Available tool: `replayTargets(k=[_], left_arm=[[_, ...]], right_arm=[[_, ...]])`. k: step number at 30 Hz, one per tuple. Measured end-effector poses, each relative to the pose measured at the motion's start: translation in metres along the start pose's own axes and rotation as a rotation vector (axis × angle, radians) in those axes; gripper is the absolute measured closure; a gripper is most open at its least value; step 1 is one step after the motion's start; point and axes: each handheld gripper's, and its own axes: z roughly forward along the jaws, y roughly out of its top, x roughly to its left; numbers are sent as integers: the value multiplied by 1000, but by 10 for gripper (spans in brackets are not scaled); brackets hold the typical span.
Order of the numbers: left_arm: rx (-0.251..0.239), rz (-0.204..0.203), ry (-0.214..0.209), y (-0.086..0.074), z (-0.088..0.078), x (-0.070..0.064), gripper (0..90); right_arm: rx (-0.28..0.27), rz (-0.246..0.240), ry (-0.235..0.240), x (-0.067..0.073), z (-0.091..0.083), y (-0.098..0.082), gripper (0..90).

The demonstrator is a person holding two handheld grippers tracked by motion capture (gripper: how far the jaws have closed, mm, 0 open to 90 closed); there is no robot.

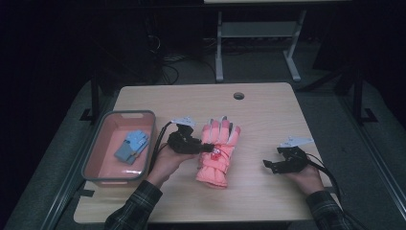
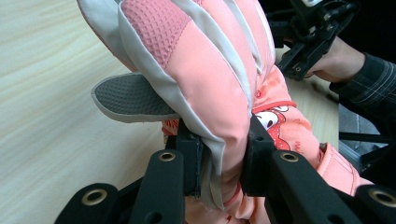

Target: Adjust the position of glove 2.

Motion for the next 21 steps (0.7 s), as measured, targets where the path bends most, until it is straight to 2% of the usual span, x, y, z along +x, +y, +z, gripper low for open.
replayTargets(k=[3, 9, 21], left_arm=[[3, 12, 16, 4, -7, 0, 733], [14, 18, 35, 10, -23, 2, 732], [5, -6, 84, 18, -61, 11, 730]], right_arm=[[14, -2, -34, 1, 4, -2, 167], [-22, 0, -27, -1, 7, -4, 147], [-22, 2, -31, -2, 7, -4, 144]])
